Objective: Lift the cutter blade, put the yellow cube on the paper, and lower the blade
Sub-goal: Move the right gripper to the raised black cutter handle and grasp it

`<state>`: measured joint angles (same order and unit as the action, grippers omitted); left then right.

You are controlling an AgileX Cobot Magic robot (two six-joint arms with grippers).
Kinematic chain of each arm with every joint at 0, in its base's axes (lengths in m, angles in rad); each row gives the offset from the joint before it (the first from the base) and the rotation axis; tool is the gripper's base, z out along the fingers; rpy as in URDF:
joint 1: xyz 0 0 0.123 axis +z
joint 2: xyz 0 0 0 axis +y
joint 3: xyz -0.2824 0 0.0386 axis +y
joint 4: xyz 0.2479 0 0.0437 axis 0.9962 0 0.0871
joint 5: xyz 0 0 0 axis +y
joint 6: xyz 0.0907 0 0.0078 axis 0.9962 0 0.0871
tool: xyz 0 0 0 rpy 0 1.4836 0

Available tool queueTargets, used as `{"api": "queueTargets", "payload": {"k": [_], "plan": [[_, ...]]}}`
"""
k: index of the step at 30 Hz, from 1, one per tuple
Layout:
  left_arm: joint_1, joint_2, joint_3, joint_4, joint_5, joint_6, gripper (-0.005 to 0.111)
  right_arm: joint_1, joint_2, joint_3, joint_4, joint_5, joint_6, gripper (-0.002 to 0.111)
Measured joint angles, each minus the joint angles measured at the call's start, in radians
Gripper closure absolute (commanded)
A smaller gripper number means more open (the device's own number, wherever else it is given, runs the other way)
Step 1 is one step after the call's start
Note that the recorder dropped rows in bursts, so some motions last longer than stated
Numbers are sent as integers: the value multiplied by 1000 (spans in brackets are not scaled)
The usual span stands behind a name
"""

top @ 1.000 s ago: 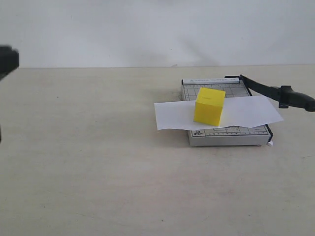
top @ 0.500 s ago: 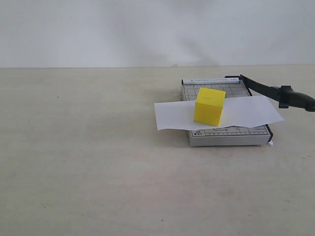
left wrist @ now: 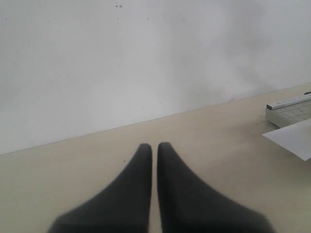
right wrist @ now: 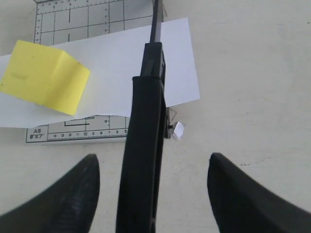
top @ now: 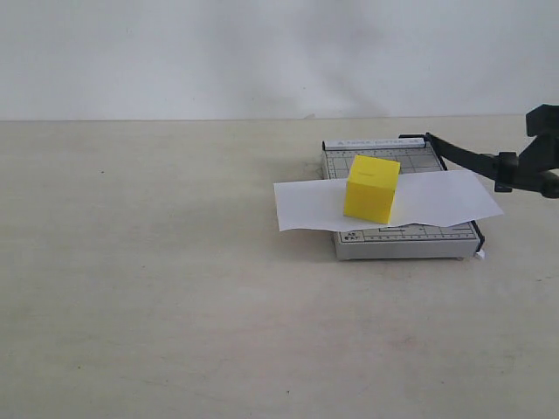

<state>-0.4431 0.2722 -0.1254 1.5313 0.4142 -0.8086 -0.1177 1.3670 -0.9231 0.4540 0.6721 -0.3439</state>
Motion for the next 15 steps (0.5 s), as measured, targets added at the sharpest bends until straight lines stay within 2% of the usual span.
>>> {"api": "queueTargets", "payload": {"k": [3,5,6,7,8,15], "plan": [[0,0,0,-2,0,0,102,0,17,-2,31,4,-22,50],[0,0,0,-2,0,0,102,0,27,-2,37,6,-22,63],[0,0,0,-2,0,0,102,0,34,-2,39,6,-24,80],[0,0,0,-2,0,0,102,0,43,-2,41,13,-26,91],[0,0,0,-2,0,0,102,0,45,-2,40,18,-26,108],[0,0,0,-2,2,0,102,2,45,-6,46,36,-36,108]]}}
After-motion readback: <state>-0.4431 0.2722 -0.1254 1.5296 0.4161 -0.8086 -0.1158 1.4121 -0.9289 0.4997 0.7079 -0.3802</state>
